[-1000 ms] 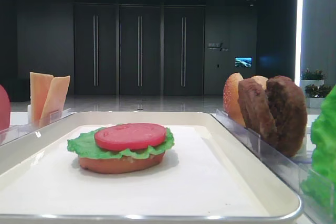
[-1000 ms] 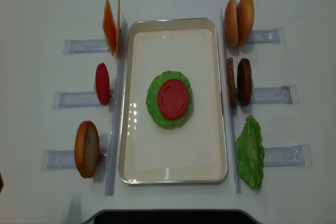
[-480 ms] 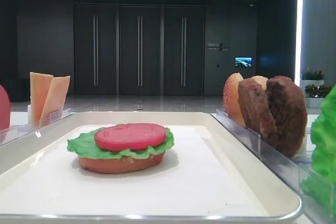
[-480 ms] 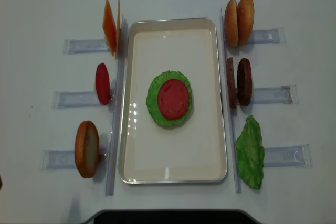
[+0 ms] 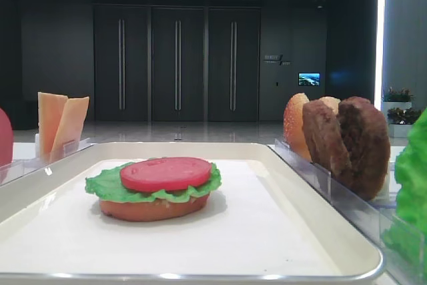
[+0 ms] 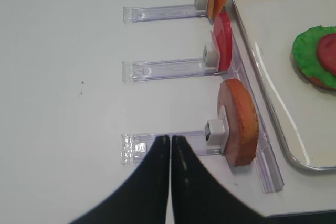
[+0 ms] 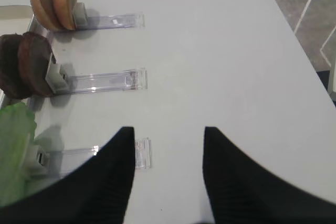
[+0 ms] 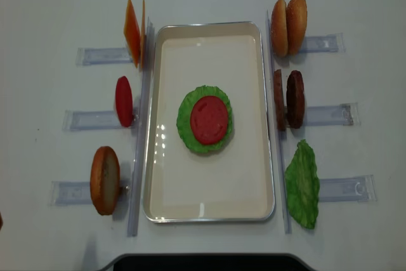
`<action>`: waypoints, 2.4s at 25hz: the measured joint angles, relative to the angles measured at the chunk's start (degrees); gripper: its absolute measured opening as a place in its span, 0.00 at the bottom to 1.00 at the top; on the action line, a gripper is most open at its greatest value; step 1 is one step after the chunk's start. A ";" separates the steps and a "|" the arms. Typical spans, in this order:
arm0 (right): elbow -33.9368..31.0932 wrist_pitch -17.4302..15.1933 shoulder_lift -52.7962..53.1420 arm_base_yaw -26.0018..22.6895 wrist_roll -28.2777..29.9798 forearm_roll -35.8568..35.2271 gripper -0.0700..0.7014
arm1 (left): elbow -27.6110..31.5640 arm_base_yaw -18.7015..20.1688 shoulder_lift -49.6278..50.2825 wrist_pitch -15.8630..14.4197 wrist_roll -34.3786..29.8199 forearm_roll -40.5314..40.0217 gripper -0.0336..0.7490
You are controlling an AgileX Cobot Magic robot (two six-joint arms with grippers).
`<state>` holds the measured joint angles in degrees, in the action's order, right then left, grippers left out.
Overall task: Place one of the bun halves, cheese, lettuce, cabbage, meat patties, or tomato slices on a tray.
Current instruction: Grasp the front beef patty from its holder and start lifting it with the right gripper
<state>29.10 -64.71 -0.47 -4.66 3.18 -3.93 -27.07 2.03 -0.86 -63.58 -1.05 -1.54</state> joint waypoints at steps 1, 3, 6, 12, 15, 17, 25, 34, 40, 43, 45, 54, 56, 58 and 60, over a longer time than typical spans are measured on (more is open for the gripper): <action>0.30 0.28 -2.53 0.00 -0.65 0.43 0.47 | 0.00 0.00 0.00 0.00 0.00 0.00 0.04; 1.38 2.51 -11.67 0.00 -3.18 1.87 0.47 | 0.00 0.00 0.00 0.00 0.00 0.00 0.04; 5.44 6.34 -28.36 0.00 -5.20 2.48 0.47 | 0.00 0.00 0.00 0.00 0.00 0.00 0.04; 19.58 6.75 -60.36 0.00 -3.18 1.27 0.47 | 0.00 0.00 0.00 0.00 0.00 0.00 0.04; 26.13 6.49 -69.45 0.00 -2.80 1.30 0.47 | 0.00 0.00 0.00 0.00 0.00 0.00 0.04; 29.84 5.85 -74.15 0.00 -2.73 1.30 0.47 | 0.00 0.00 0.00 0.00 0.00 0.00 0.04; 41.96 0.83 -83.26 11.65 -7.90 1.97 0.46 | 0.00 0.00 0.00 0.00 0.00 0.00 0.04; 46.48 1.37 -87.01 39.13 -26.22 11.65 0.46 | 0.00 0.00 0.00 0.00 0.00 0.00 0.04; 46.67 1.60 -92.86 46.06 -31.17 12.67 0.47 | 0.00 0.00 0.00 0.00 0.00 0.00 0.04; 46.67 2.30 -94.93 47.06 -32.35 12.72 0.47 | 0.00 0.00 0.00 0.00 0.00 0.00 0.04; 46.69 3.51 -95.57 47.11 -32.53 12.72 0.48 | 0.00 0.00 0.00 0.00 0.00 0.00 0.04; 46.73 6.08 -98.50 47.11 -32.52 13.63 0.62 | 0.00 0.00 0.00 0.00 0.00 0.00 0.04; 46.73 6.03 -99.02 47.11 -32.71 14.84 0.63 | 0.00 0.00 0.00 0.00 0.00 0.00 0.04; 46.73 5.64 -99.45 47.11 -33.39 16.17 0.63 | 0.00 0.00 0.00 0.00 0.00 0.00 0.04; 46.73 5.29 -100.00 47.11 -33.66 16.49 0.63 | 0.00 0.00 0.00 0.00 0.00 0.00 0.04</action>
<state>75.83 -59.41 -100.47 42.45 -30.48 12.56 -27.07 2.03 -0.86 -63.58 -1.05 -1.54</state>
